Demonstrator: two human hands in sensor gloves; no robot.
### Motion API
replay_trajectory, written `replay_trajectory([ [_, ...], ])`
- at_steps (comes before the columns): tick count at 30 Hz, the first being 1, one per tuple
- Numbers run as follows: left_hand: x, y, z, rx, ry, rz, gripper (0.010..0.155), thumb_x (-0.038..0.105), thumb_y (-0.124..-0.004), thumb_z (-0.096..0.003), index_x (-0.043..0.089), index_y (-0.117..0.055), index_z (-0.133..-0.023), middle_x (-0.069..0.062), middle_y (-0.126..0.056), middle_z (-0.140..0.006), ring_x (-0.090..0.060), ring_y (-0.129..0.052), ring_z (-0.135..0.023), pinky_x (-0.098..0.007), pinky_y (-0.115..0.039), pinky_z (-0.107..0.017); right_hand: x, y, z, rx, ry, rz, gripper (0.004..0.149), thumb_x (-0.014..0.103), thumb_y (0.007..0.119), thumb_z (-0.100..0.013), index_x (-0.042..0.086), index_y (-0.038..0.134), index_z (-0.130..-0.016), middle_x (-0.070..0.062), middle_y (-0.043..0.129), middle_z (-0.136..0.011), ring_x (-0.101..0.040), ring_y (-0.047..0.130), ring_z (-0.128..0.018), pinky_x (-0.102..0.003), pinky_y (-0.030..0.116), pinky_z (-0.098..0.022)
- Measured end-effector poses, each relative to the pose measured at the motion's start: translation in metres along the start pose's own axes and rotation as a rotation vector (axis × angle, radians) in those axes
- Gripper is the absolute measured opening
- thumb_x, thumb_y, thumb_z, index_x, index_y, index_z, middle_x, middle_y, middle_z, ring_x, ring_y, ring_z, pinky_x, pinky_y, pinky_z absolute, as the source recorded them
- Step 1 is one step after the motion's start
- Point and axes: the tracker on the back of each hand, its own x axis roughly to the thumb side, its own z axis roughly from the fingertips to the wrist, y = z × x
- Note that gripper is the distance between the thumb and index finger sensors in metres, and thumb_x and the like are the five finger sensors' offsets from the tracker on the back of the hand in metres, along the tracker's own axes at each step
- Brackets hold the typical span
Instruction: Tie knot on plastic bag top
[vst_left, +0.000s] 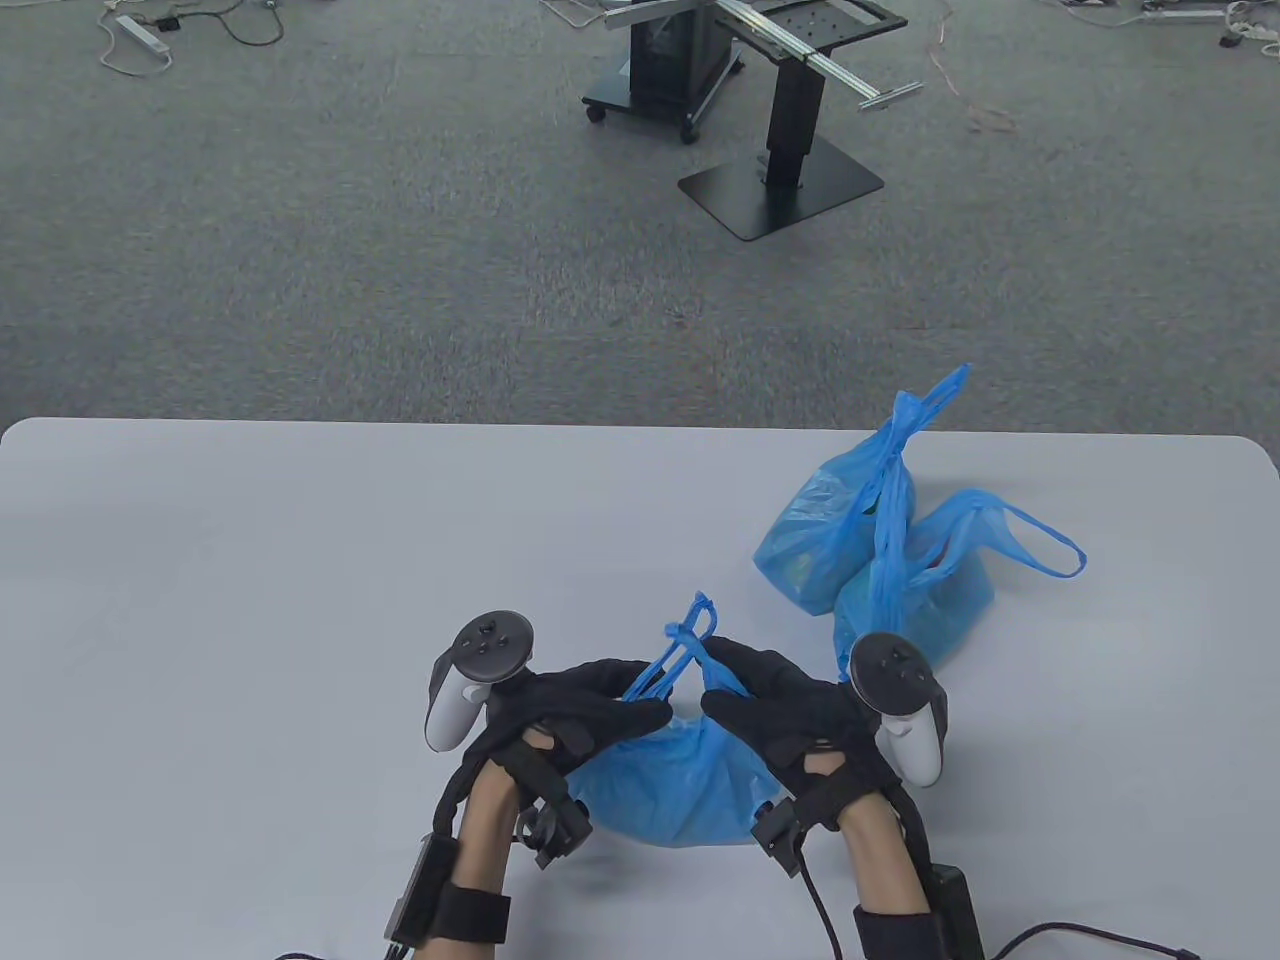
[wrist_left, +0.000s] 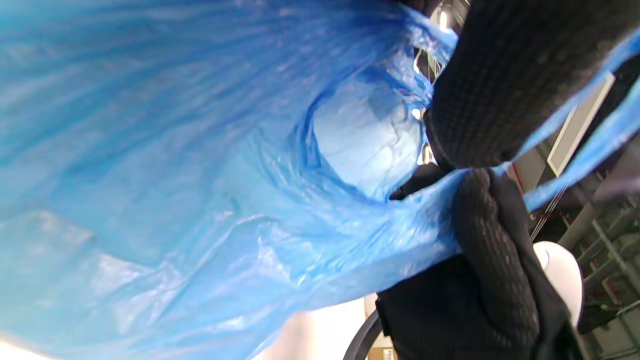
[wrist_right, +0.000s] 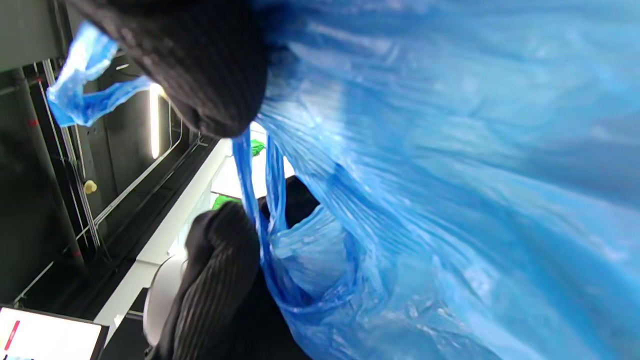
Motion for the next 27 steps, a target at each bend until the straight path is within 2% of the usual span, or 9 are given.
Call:
replay_trajectory([
  [3, 0.011, -0.002, 0.004, 0.080, -0.013, -0.117, 0.055, 0.052, -0.101, -0.0415, 0.024, -0.090, -0.088, 0.006, -0.082, -0.105, -0.030, -0.071, -0.111, -0.066, -0.044, -0.081, -0.002, -0.001, -0.001, -0.009, 0.004, -0.028, 0.050, 0.039, 0.083, -0.048, 0.027, 0.075, -0.096, 0.004, 0.083, -0.073, -0.030, 0.079, -0.076, -0.060, 0.049, -0.077],
  [5, 0.016, -0.003, 0.008, 0.124, -0.037, -0.121, 0.044, 0.045, -0.100, -0.0446, 0.024, -0.094, -0.083, 0.007, -0.086, -0.101, -0.029, -0.076, -0.108, -0.064, -0.048, -0.081, -0.003, -0.001, -0.001, -0.015, 0.000, -0.055, 0.048, 0.038, 0.082, -0.048, 0.027, 0.078, -0.094, 0.003, 0.084, -0.074, -0.031, 0.079, -0.078, -0.060, 0.049, -0.077],
  [8, 0.016, -0.002, 0.015, 0.188, -0.098, -0.073, 0.040, 0.043, -0.098, -0.0462, 0.025, -0.094, -0.082, 0.007, -0.087, -0.100, -0.027, -0.080, -0.105, -0.062, -0.052, -0.080, -0.005, -0.002, -0.001, -0.020, -0.007, -0.106, 0.046, 0.039, 0.080, -0.049, 0.029, 0.077, -0.094, 0.003, 0.084, -0.079, -0.031, 0.079, -0.082, -0.060, 0.049, -0.077],
  [13, 0.006, 0.009, 0.032, 0.269, -0.177, 0.059, 0.039, 0.044, -0.093, -0.0486, 0.026, -0.094, -0.084, 0.004, -0.087, -0.100, -0.029, -0.082, -0.102, -0.062, -0.055, -0.079, -0.009, -0.002, -0.002, 0.022, -0.051, -0.302, 0.045, 0.041, 0.077, -0.050, 0.031, 0.078, -0.094, -0.001, 0.072, -0.106, -0.036, 0.068, -0.097, -0.062, 0.046, -0.077],
  [15, 0.003, 0.012, 0.038, 0.283, -0.192, 0.106, 0.039, 0.044, -0.091, -0.0498, 0.026, -0.094, -0.085, 0.003, -0.087, -0.101, -0.029, -0.082, -0.102, -0.062, -0.055, -0.079, -0.009, 0.000, -0.003, 0.050, -0.074, -0.393, 0.045, 0.041, 0.077, -0.050, 0.030, 0.078, -0.093, -0.001, 0.068, -0.109, -0.036, 0.064, -0.101, -0.062, 0.045, -0.077],
  [18, -0.003, 0.017, 0.043, 0.303, -0.201, 0.114, 0.039, 0.044, -0.089, -0.0507, 0.026, -0.094, -0.085, 0.003, -0.088, -0.101, -0.029, -0.083, -0.101, -0.061, -0.056, -0.079, -0.009, 0.004, -0.005, 0.118, -0.085, -0.505, 0.045, 0.039, 0.075, -0.051, 0.028, 0.076, -0.095, -0.001, 0.079, -0.103, -0.034, 0.070, -0.099, -0.062, 0.044, -0.077],
  [21, -0.007, 0.018, 0.044, 0.305, -0.202, 0.130, 0.040, 0.045, -0.088, -0.0508, 0.025, -0.095, -0.085, 0.002, -0.089, -0.100, -0.029, -0.084, -0.100, -0.061, -0.057, -0.078, -0.011, 0.008, -0.007, 0.162, -0.063, -0.534, 0.046, 0.039, 0.072, -0.052, 0.024, 0.072, -0.097, -0.001, 0.090, -0.089, -0.033, 0.081, -0.089, -0.062, 0.046, -0.077],
  [25, -0.008, 0.016, 0.044, 0.287, -0.225, 0.175, 0.040, 0.045, -0.087, -0.0517, 0.026, -0.094, -0.086, 0.002, -0.090, -0.099, -0.029, -0.086, -0.100, -0.061, -0.058, -0.078, -0.013, 0.013, -0.008, 0.161, -0.042, -0.480, 0.051, 0.040, 0.070, -0.052, 0.022, 0.063, -0.100, 0.005, 0.085, -0.081, -0.030, 0.079, -0.084, -0.061, 0.045, -0.077],
  [27, -0.007, 0.015, 0.043, 0.276, -0.235, 0.190, 0.040, 0.046, -0.085, -0.0524, 0.028, -0.093, -0.088, 0.002, -0.092, -0.098, -0.029, -0.087, -0.099, -0.060, -0.059, -0.078, -0.013, 0.015, -0.008, 0.184, -0.022, -0.469, 0.061, 0.043, 0.077, -0.050, 0.022, 0.055, -0.103, 0.005, 0.078, -0.083, -0.030, 0.074, -0.085, -0.062, 0.043, -0.077],
])
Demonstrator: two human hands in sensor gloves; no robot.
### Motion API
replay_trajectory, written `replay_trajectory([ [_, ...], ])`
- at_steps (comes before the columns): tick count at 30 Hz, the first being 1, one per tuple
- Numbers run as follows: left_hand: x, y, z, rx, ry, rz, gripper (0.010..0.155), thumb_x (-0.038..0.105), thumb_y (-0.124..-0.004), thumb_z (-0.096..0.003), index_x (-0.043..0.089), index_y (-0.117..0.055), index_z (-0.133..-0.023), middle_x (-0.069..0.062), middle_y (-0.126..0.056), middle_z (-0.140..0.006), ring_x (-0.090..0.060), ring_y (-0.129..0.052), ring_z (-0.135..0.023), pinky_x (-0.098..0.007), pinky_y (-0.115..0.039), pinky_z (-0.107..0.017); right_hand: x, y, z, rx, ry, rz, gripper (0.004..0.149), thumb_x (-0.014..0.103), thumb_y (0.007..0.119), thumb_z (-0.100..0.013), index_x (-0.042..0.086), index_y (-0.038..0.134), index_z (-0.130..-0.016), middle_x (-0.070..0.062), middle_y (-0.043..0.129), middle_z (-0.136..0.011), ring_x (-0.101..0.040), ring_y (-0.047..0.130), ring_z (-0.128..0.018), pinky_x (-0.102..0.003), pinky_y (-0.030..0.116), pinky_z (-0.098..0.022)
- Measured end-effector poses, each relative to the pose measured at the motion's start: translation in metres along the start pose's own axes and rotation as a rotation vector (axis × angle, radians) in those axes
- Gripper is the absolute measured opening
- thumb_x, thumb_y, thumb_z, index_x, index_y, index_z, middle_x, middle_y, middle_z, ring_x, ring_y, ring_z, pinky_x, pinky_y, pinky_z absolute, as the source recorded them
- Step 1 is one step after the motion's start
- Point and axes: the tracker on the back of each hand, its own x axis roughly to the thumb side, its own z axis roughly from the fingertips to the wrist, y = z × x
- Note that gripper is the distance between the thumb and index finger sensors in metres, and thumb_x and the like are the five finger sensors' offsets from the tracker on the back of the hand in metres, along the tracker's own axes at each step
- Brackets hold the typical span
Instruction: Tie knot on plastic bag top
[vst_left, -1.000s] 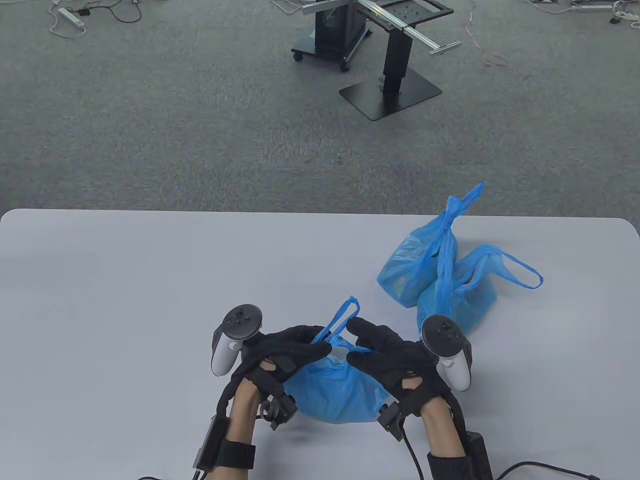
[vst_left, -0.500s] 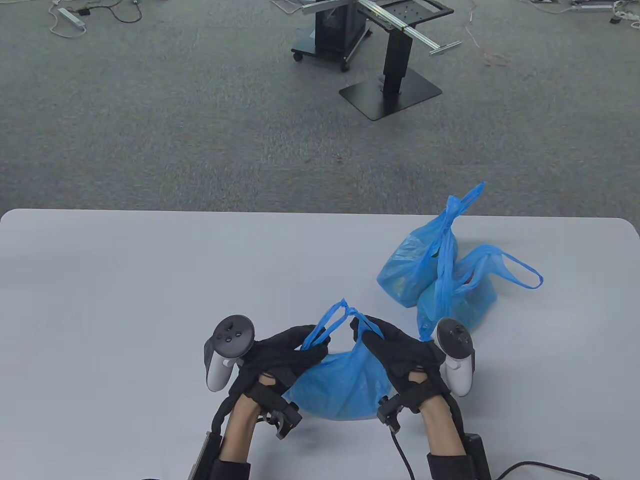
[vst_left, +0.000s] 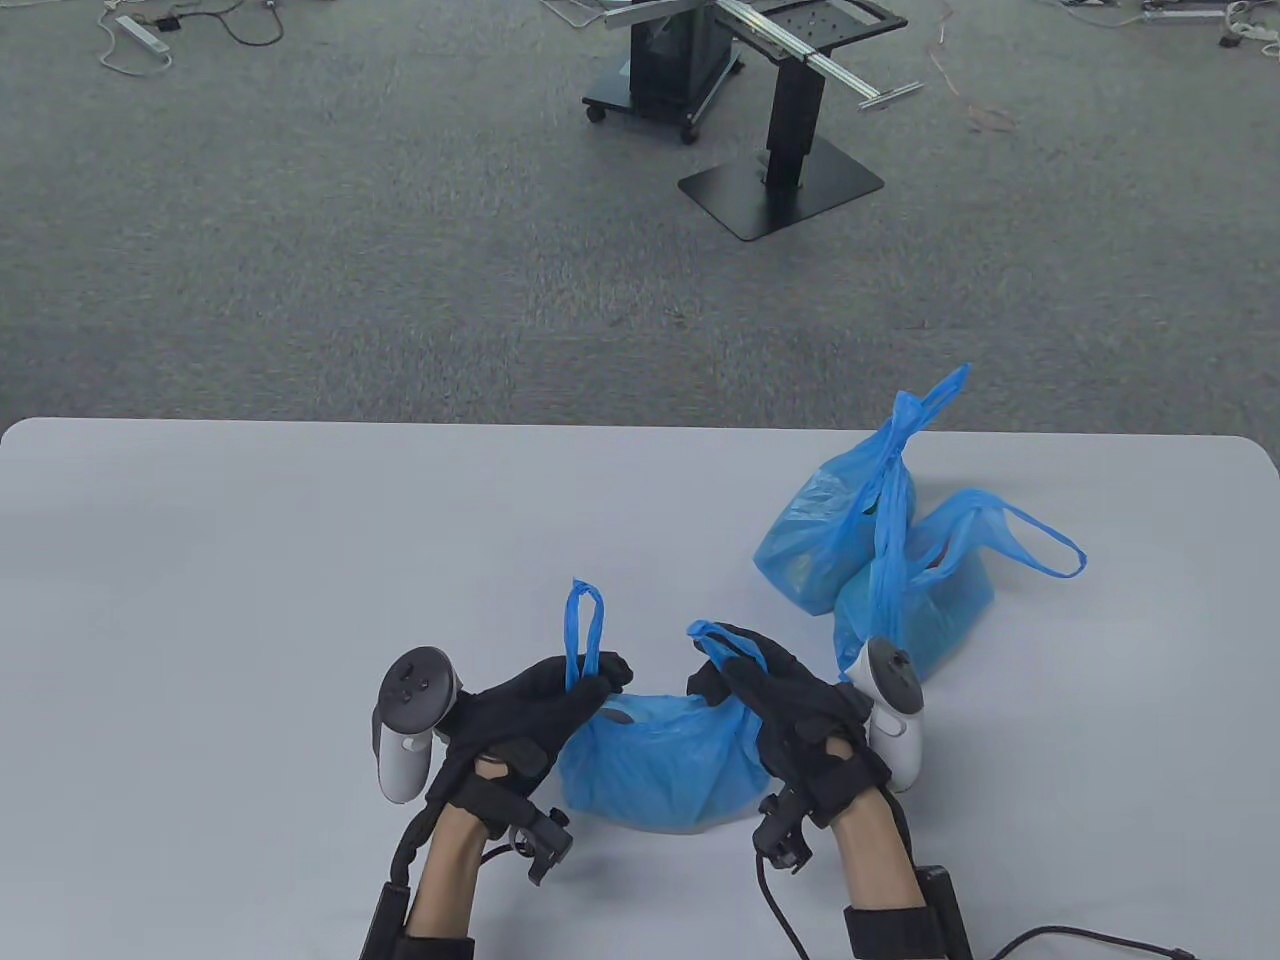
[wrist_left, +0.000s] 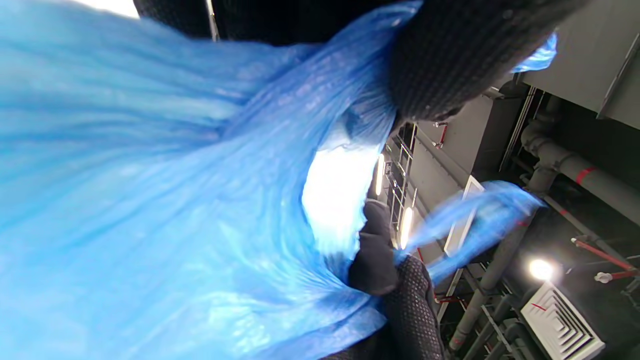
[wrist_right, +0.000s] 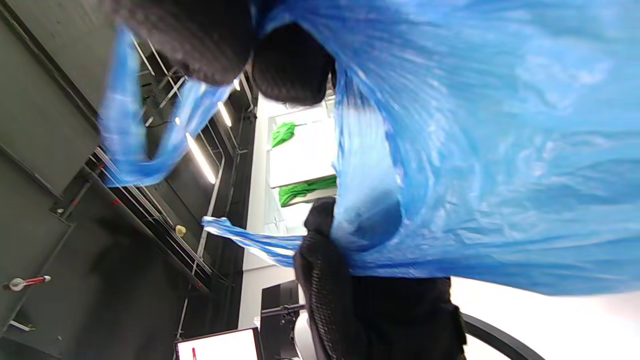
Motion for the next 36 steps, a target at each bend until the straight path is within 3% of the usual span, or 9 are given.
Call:
replay_trajectory([
  [4, 0.001, -0.001, 0.000, 0.000, -0.009, 0.015, 0.041, 0.046, -0.082, -0.0534, 0.029, -0.091, -0.090, 0.001, -0.095, -0.094, -0.029, -0.090, -0.096, -0.060, -0.060, -0.077, 0.002, 0.000, -0.001, -0.042, 0.031, 0.204, 0.070, 0.040, 0.087, -0.045, 0.023, 0.054, -0.104, 0.005, 0.075, -0.081, -0.030, 0.073, -0.083, -0.061, 0.044, -0.077],
  [6, 0.001, 0.000, 0.000, 0.002, -0.016, 0.023, 0.042, 0.046, -0.082, -0.0535, 0.029, -0.090, -0.091, 0.002, -0.097, -0.091, -0.028, -0.093, -0.093, -0.059, -0.061, -0.077, 0.000, 0.000, -0.001, -0.084, 0.040, 0.246, 0.062, 0.040, 0.085, -0.046, 0.025, 0.062, -0.102, 0.007, 0.079, -0.077, -0.028, 0.077, -0.080, -0.060, 0.048, -0.077],
  [11, -0.003, 0.000, 0.000, 0.003, -0.015, 0.037, 0.043, 0.046, -0.080, -0.0545, 0.030, -0.086, -0.094, 0.003, -0.099, -0.081, -0.027, -0.096, -0.085, -0.059, -0.062, -0.076, -0.004, -0.002, -0.001, -0.157, 0.019, 0.143, 0.045, 0.042, 0.078, -0.050, 0.023, 0.079, -0.091, 0.005, 0.090, -0.067, -0.029, 0.086, -0.074, -0.057, 0.054, -0.075],
  [16, -0.007, 0.000, -0.001, -0.005, -0.003, 0.040, 0.046, 0.048, -0.080, -0.0540, 0.029, -0.085, -0.096, 0.003, -0.100, -0.074, -0.027, -0.097, -0.081, -0.059, -0.062, -0.076, -0.008, -0.003, -0.001, -0.186, 0.018, 0.081, 0.048, 0.044, 0.073, -0.052, 0.022, 0.073, -0.095, 0.002, 0.093, -0.070, -0.031, 0.087, -0.076, -0.057, 0.056, -0.075],
  [21, -0.007, -0.007, -0.003, -0.062, -0.012, -0.015, 0.059, 0.056, -0.090, -0.0474, 0.026, -0.084, -0.098, 0.004, -0.098, -0.074, -0.027, -0.095, -0.083, -0.060, -0.060, -0.077, -0.010, 0.006, -0.004, -0.183, 0.031, 0.112, 0.050, 0.045, 0.069, -0.052, 0.018, 0.070, -0.094, 0.004, 0.093, -0.063, -0.029, 0.090, -0.069, -0.055, 0.059, -0.073],
  [25, -0.002, -0.015, -0.005, -0.109, 0.001, -0.161, 0.060, 0.045, -0.097, -0.0467, 0.027, -0.079, -0.101, 0.005, -0.094, -0.080, -0.027, -0.092, -0.088, -0.061, -0.059, -0.078, -0.011, 0.012, -0.005, -0.188, 0.046, 0.139, 0.052, 0.046, 0.067, -0.052, 0.015, 0.069, -0.094, 0.006, 0.091, -0.055, -0.027, 0.090, -0.061, -0.055, 0.061, -0.071],
  [29, -0.001, -0.020, -0.006, -0.099, 0.010, -0.221, 0.046, 0.035, -0.089, -0.0524, 0.030, -0.083, -0.098, 0.006, -0.095, -0.083, -0.027, -0.092, -0.089, -0.060, -0.060, -0.077, -0.012, 0.017, -0.006, -0.192, 0.054, 0.161, 0.057, 0.050, 0.066, -0.051, 0.016, 0.063, -0.096, 0.007, 0.087, -0.054, -0.026, 0.088, -0.059, -0.055, 0.059, -0.072],
  [32, -0.002, -0.020, -0.005, -0.077, 0.018, -0.224, 0.044, 0.036, -0.084, -0.0544, 0.030, -0.084, -0.098, 0.005, -0.095, -0.085, -0.028, -0.092, -0.090, -0.060, -0.061, -0.077, -0.014, 0.022, -0.008, -0.109, 0.056, 0.175, 0.069, 0.056, 0.071, -0.048, 0.017, 0.050, -0.102, 0.008, 0.081, -0.063, -0.026, 0.082, -0.066, -0.057, 0.055, -0.074],
  [36, -0.006, -0.018, -0.005, -0.066, 0.033, -0.209, 0.045, 0.040, -0.078, -0.0555, 0.029, -0.081, -0.099, 0.005, -0.094, -0.088, -0.029, -0.091, -0.091, -0.060, -0.060, -0.077, -0.013, 0.029, -0.010, -0.038, 0.075, 0.229, 0.075, 0.048, 0.075, -0.049, 0.019, 0.036, -0.106, 0.007, 0.072, -0.074, -0.027, 0.074, -0.075, -0.059, 0.048, -0.076],
])
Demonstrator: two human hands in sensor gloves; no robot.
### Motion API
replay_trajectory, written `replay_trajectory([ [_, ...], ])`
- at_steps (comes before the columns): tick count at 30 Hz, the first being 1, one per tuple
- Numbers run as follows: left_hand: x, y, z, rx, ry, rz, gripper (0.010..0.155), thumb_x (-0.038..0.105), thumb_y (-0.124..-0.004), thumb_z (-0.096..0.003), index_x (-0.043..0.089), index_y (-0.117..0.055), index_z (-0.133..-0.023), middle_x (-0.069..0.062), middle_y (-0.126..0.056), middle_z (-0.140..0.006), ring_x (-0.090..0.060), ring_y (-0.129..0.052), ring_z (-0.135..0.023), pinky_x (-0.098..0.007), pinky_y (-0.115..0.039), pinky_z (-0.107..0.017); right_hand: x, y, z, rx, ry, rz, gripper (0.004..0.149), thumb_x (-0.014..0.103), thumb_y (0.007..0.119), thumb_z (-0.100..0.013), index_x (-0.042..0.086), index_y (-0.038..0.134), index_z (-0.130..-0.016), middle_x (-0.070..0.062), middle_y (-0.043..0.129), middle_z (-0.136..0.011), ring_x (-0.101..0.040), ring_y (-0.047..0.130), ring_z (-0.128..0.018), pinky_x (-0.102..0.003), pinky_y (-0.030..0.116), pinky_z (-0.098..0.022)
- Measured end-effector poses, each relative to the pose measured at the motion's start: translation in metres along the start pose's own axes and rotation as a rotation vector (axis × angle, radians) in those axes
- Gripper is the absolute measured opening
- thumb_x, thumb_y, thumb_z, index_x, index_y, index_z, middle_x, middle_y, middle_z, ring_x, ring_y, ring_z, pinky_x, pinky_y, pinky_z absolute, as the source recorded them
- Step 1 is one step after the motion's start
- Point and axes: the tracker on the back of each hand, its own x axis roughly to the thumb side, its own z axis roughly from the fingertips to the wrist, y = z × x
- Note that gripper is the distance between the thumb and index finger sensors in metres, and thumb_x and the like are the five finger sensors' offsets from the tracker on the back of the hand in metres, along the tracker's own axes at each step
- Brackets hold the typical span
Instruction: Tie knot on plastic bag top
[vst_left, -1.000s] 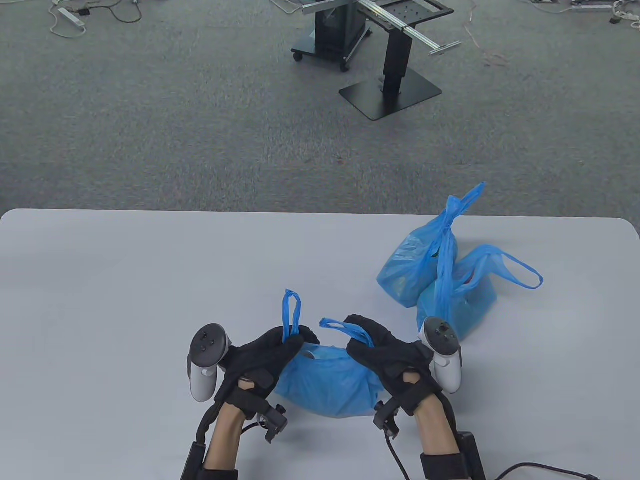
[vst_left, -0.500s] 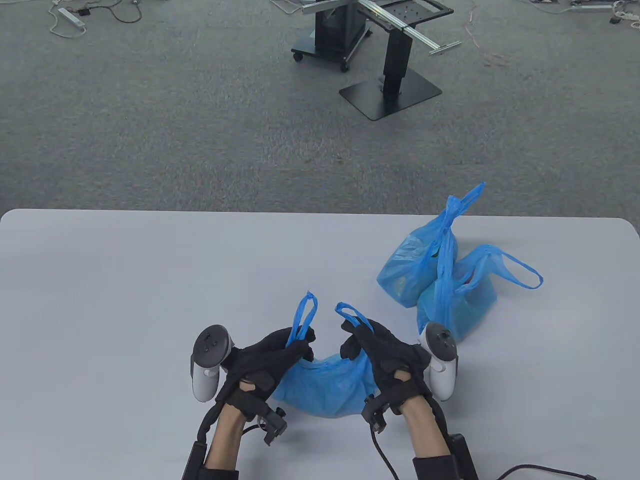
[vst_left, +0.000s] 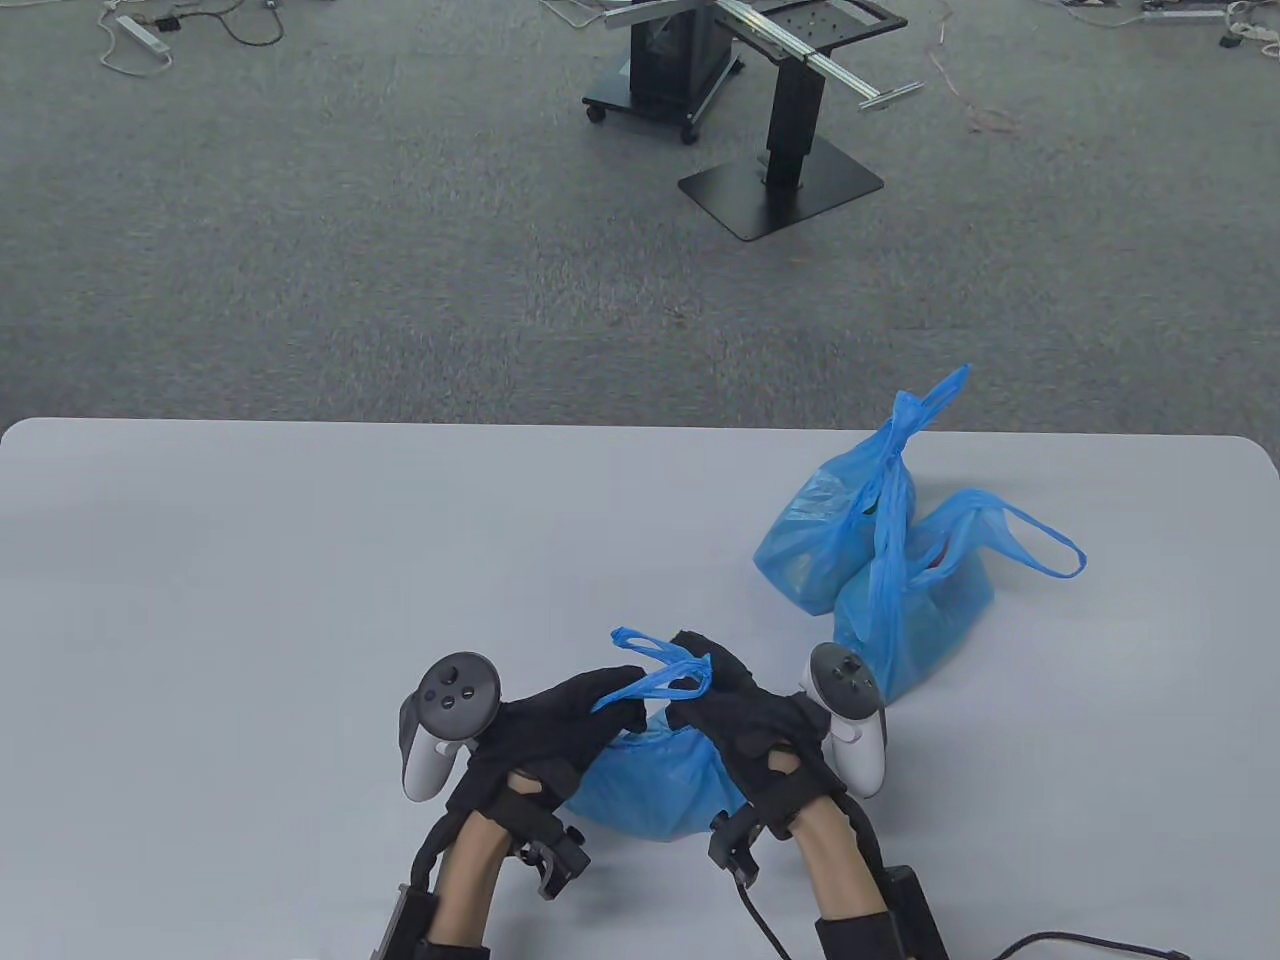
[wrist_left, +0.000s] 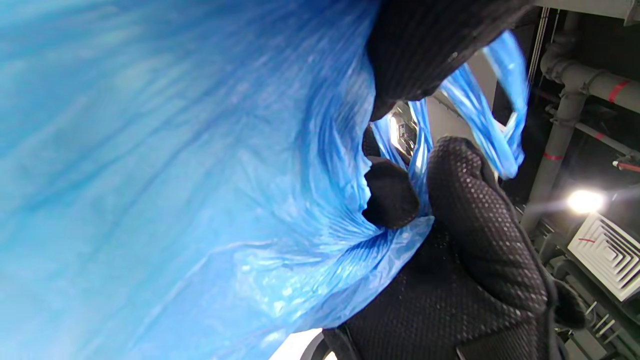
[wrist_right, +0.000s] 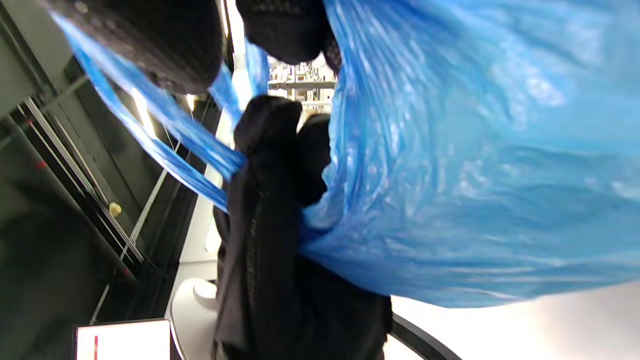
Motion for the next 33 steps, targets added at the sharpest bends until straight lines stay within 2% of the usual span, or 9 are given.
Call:
replay_trajectory([
  [5, -0.002, -0.004, -0.001, -0.016, 0.020, -0.012, 0.047, 0.042, -0.075, -0.0554, 0.027, -0.081, -0.099, 0.003, -0.094, -0.088, -0.030, -0.090, -0.091, -0.060, -0.060, -0.076, 0.005, 0.007, 0.000, 0.030, -0.016, 0.071, 0.080, 0.042, 0.078, -0.048, 0.021, 0.029, -0.107, 0.006, 0.067, -0.082, -0.028, 0.069, -0.080, -0.060, 0.044, -0.077],
  [10, 0.002, -0.008, -0.002, -0.021, 0.021, -0.054, 0.048, 0.044, -0.074, -0.0552, 0.026, -0.081, -0.099, 0.002, -0.094, -0.087, -0.030, -0.090, -0.091, -0.060, -0.060, -0.076, 0.009, 0.008, 0.001, 0.022, -0.032, 0.093, 0.080, 0.036, 0.083, -0.047, 0.022, 0.033, -0.108, 0.003, 0.065, -0.088, -0.031, 0.066, -0.084, -0.061, 0.040, -0.078],
  [13, 0.003, -0.009, -0.001, -0.009, 0.026, -0.095, 0.048, 0.045, -0.074, -0.0550, 0.025, -0.082, -0.099, 0.001, -0.094, -0.087, -0.031, -0.090, -0.090, -0.060, -0.060, -0.076, 0.009, 0.006, 0.001, 0.013, -0.037, 0.094, 0.081, 0.043, 0.085, -0.045, 0.022, 0.038, -0.108, 0.002, 0.066, -0.089, -0.031, 0.067, -0.084, -0.062, 0.040, -0.078],
  [17, 0.010, -0.014, -0.001, 0.030, 0.034, -0.274, 0.049, 0.047, -0.075, -0.0541, 0.024, -0.083, -0.097, 0.001, -0.095, -0.086, -0.031, -0.091, -0.090, -0.060, -0.060, -0.076, 0.007, 0.007, 0.002, -0.014, -0.029, 0.103, 0.083, 0.060, 0.083, -0.042, 0.024, 0.047, -0.107, 0.002, 0.069, -0.087, -0.031, 0.069, -0.083, -0.062, 0.041, -0.077],
  [19, 0.014, -0.018, -0.002, 0.023, 0.037, -0.336, 0.050, 0.047, -0.075, -0.0540, 0.024, -0.082, -0.098, 0.001, -0.094, -0.086, -0.032, -0.090, -0.090, -0.061, -0.060, -0.076, 0.007, 0.008, 0.002, -0.038, -0.020, 0.109, 0.082, 0.063, 0.082, -0.041, 0.026, 0.051, -0.107, 0.002, 0.070, -0.086, -0.031, 0.070, -0.081, -0.062, 0.042, -0.077],
  [22, 0.019, -0.023, -0.002, 0.030, 0.041, -0.447, 0.051, 0.049, -0.075, -0.0534, 0.024, -0.082, -0.098, 0.001, -0.095, -0.086, -0.031, -0.091, -0.090, -0.060, -0.060, -0.076, 0.007, 0.008, 0.003, -0.086, -0.026, 0.110, 0.077, 0.066, 0.080, -0.040, 0.029, 0.060, -0.104, 0.003, 0.073, -0.083, -0.031, 0.071, -0.080, -0.061, 0.043, -0.078],
  [25, 0.022, -0.026, -0.002, 0.043, 0.043, -0.523, 0.053, 0.051, -0.075, -0.0527, 0.025, -0.082, -0.098, 0.001, -0.095, -0.086, -0.031, -0.091, -0.090, -0.060, -0.061, -0.076, 0.008, 0.008, 0.004, -0.129, -0.035, 0.080, 0.061, 0.062, 0.077, -0.045, 0.031, 0.074, -0.098, 0.004, 0.078, -0.079, -0.030, 0.076, -0.076, -0.059, 0.045, -0.078],
  [28, 0.020, -0.025, -0.002, 0.055, 0.057, -0.489, 0.055, 0.053, -0.075, -0.0521, 0.025, -0.082, -0.098, 0.001, -0.095, -0.087, -0.031, -0.090, -0.091, -0.060, -0.060, -0.076, 0.008, 0.008, 0.004, -0.134, -0.047, 0.053, 0.054, 0.057, 0.076, -0.047, 0.029, 0.080, -0.093, 0.003, 0.081, -0.075, -0.030, 0.078, -0.073, -0.059, 0.047, -0.077],
  [33, 0.011, -0.019, -0.001, 0.048, 0.091, -0.395, 0.064, 0.058, -0.076, -0.0509, 0.026, -0.071, -0.106, 0.000, -0.085, -0.099, -0.033, -0.082, -0.098, -0.061, -0.057, -0.077, 0.009, 0.005, 0.004, -0.112, -0.072, 0.001, 0.054, 0.057, 0.075, -0.047, 0.026, 0.084, -0.090, 0.003, 0.085, -0.069, -0.029, 0.082, -0.069, -0.059, 0.049, -0.076],
])
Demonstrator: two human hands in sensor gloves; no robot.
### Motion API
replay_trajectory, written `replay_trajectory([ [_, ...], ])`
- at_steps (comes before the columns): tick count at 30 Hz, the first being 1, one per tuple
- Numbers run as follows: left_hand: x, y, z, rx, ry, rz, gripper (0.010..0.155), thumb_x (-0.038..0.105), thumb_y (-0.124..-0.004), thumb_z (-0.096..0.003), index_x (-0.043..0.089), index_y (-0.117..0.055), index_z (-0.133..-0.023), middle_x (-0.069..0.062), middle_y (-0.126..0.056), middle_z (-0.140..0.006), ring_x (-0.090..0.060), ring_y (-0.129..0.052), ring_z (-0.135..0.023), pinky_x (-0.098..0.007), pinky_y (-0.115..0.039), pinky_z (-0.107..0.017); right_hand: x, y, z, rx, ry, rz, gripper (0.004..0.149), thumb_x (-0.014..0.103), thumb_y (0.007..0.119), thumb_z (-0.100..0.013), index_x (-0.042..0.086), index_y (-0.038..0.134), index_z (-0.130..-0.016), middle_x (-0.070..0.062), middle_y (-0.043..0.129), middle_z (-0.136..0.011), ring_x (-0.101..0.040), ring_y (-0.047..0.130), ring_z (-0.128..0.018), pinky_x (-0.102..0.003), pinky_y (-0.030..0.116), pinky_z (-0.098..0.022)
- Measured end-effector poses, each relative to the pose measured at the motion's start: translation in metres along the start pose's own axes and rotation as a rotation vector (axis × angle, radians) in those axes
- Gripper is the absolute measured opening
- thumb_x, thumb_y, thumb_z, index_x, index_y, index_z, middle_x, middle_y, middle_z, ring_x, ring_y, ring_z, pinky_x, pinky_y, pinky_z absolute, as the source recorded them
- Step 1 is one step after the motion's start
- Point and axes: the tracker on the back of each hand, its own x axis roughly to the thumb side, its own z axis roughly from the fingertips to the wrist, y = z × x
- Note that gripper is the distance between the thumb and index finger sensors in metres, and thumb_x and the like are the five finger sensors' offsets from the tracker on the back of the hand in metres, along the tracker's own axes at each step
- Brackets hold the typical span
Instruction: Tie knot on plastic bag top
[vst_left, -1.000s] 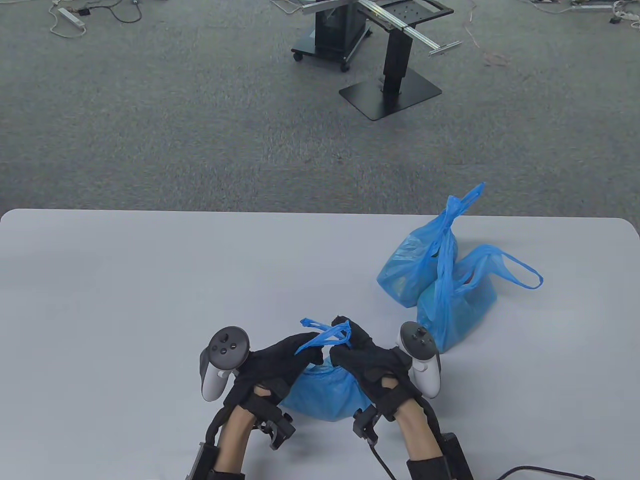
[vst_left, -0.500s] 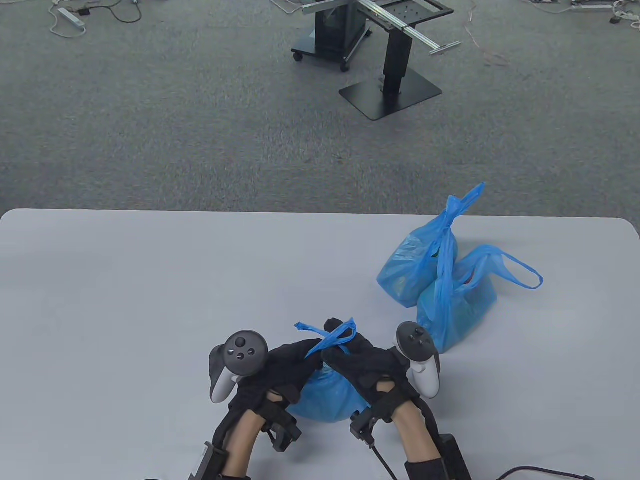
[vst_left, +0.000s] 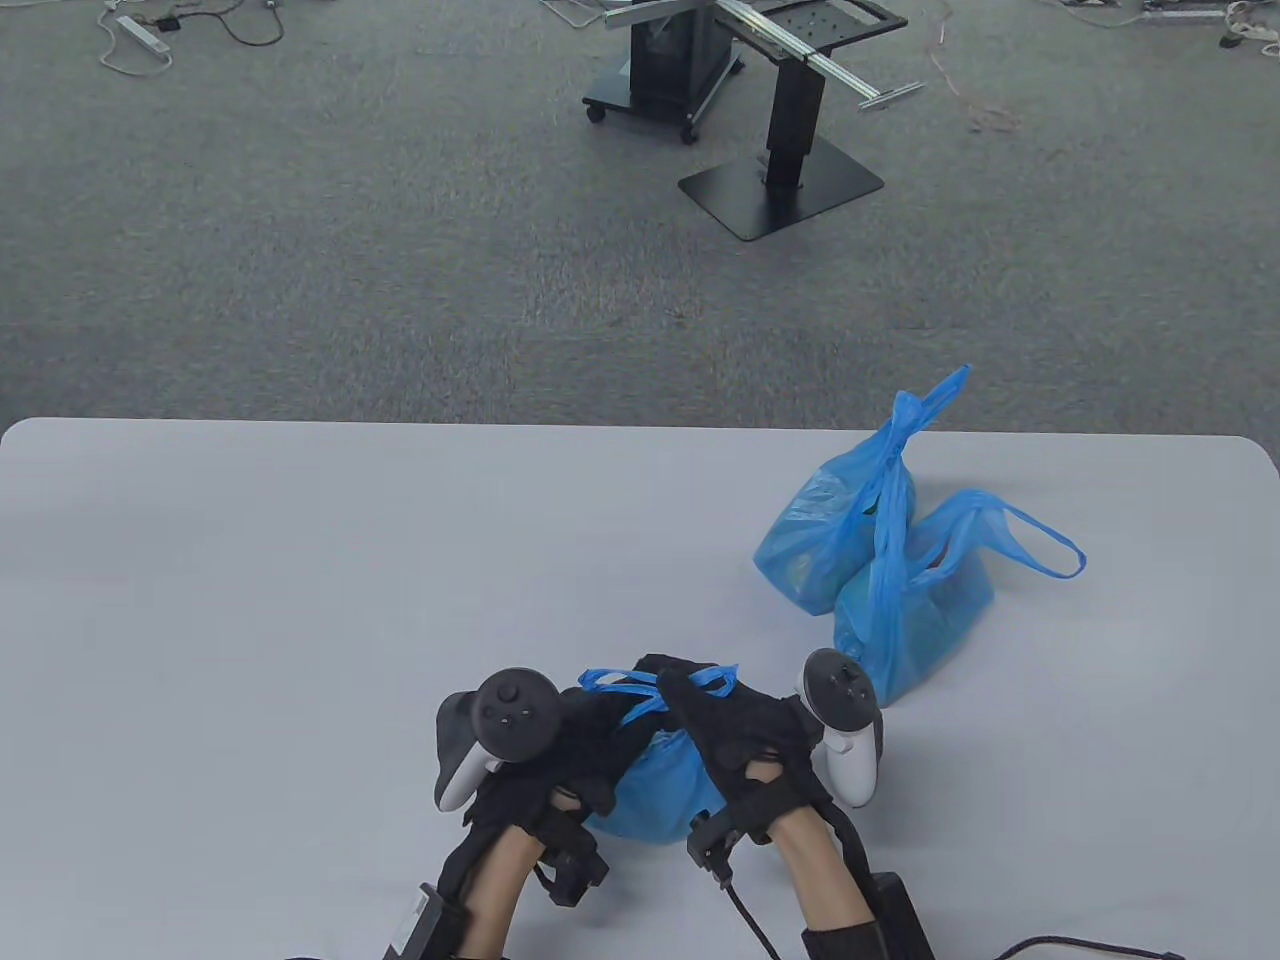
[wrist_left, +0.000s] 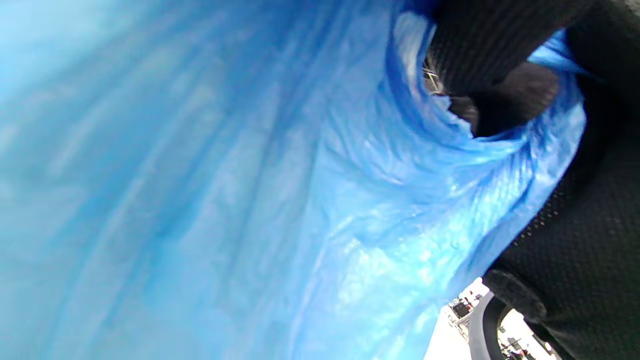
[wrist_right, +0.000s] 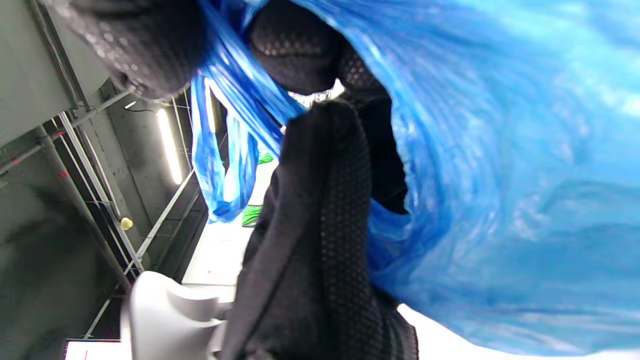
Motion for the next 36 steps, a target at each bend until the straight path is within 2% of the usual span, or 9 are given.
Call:
replay_trajectory([
  [3, -0.003, 0.003, 0.000, -0.022, -0.013, 0.053, 0.073, 0.060, -0.078, -0.0500, 0.030, -0.056, -0.113, 0.003, -0.068, -0.112, -0.033, -0.070, -0.107, -0.063, -0.050, -0.079, -0.001, -0.001, -0.001, 0.043, -0.005, -0.034, 0.056, 0.059, 0.073, -0.047, 0.022, 0.086, -0.087, 0.002, 0.088, -0.065, -0.030, 0.084, -0.065, -0.058, 0.051, -0.075],
  [6, -0.003, 0.005, 0.001, -0.061, -0.048, 0.103, 0.080, 0.058, -0.082, -0.0500, 0.036, -0.043, -0.116, 0.007, -0.053, -0.119, -0.034, -0.056, -0.114, -0.065, -0.042, -0.081, -0.002, 0.000, -0.002, 0.059, -0.006, -0.058, 0.058, 0.060, 0.071, -0.047, 0.019, 0.088, -0.084, 0.002, 0.090, -0.060, -0.030, 0.086, -0.061, -0.058, 0.053, -0.074],
  [11, 0.002, 0.008, 0.002, -0.135, -0.101, 0.165, 0.087, 0.063, -0.085, -0.0482, 0.042, -0.036, -0.117, 0.010, -0.040, -0.123, -0.034, -0.042, -0.118, -0.067, -0.035, -0.081, -0.002, -0.001, -0.003, 0.098, -0.004, -0.065, 0.061, 0.062, 0.067, -0.048, 0.018, 0.089, -0.084, 0.001, 0.090, -0.059, -0.030, 0.086, -0.060, -0.059, 0.054, -0.074],
  [15, 0.011, 0.007, 0.004, -0.083, -0.135, 0.103, 0.088, 0.063, -0.085, -0.0477, 0.049, -0.031, -0.116, 0.015, -0.033, -0.124, -0.032, -0.035, -0.120, -0.066, -0.031, -0.082, -0.006, 0.001, -0.003, 0.145, 0.023, -0.093, 0.064, 0.062, 0.063, -0.048, 0.016, 0.088, -0.085, 0.000, 0.090, -0.060, -0.031, 0.086, -0.061, -0.060, 0.052, -0.074],
  [21, 0.023, 0.003, 0.006, -0.047, -0.181, 0.082, 0.076, 0.060, -0.082, -0.0494, 0.052, -0.043, -0.114, 0.017, -0.037, -0.123, -0.030, -0.034, -0.121, -0.066, -0.030, -0.083, -0.010, 0.007, -0.005, 0.197, 0.063, -0.087, 0.070, 0.063, 0.055, -0.049, 0.014, 0.085, -0.088, -0.002, 0.089, -0.061, -0.033, 0.084, -0.062, -0.061, 0.051, -0.074],
  [25, 0.027, 0.001, 0.006, 0.004, -0.185, 0.095, 0.064, 0.055, -0.077, -0.0522, 0.046, -0.057, -0.112, 0.015, -0.048, -0.121, -0.029, -0.043, -0.120, -0.065, -0.034, -0.083, -0.012, 0.010, -0.005, 0.218, 0.077, -0.086, 0.074, 0.065, 0.051, -0.048, 0.013, 0.083, -0.089, -0.003, 0.089, -0.062, -0.034, 0.084, -0.062, -0.062, 0.050, -0.074],
  [28, 0.027, 0.001, 0.007, 0.050, -0.183, 0.080, 0.056, 0.052, -0.077, -0.0531, 0.041, -0.070, -0.107, 0.013, -0.060, -0.118, -0.029, -0.053, -0.117, -0.065, -0.040, -0.082, -0.014, 0.011, -0.005, 0.250, 0.097, -0.087, 0.082, 0.071, 0.049, -0.045, 0.011, 0.080, -0.092, -0.003, 0.088, -0.064, -0.035, 0.083, -0.064, -0.062, 0.048, -0.075],
  [31, 0.027, 0.002, 0.007, 0.092, -0.176, 0.059, 0.053, 0.051, -0.077, -0.0536, 0.040, -0.074, -0.105, 0.012, -0.065, -0.116, -0.029, -0.058, -0.116, -0.064, -0.043, -0.082, -0.015, 0.012, -0.005, 0.271, 0.112, -0.092, 0.087, 0.074, 0.047, -0.043, 0.012, 0.072, -0.098, -0.004, 0.086, -0.069, -0.035, 0.080, -0.068, -0.063, 0.046, -0.075],
  [36, 0.018, 0.005, 0.008, 0.138, -0.125, 0.120, 0.053, 0.051, -0.076, -0.0541, 0.038, -0.075, -0.105, 0.011, -0.066, -0.115, -0.029, -0.060, -0.115, -0.064, -0.045, -0.081, -0.016, 0.008, -0.004, 0.235, 0.122, -0.117, 0.090, 0.077, 0.047, -0.042, 0.012, 0.057, -0.104, -0.005, 0.083, -0.078, -0.036, 0.078, -0.074, -0.063, 0.044, -0.076],
])
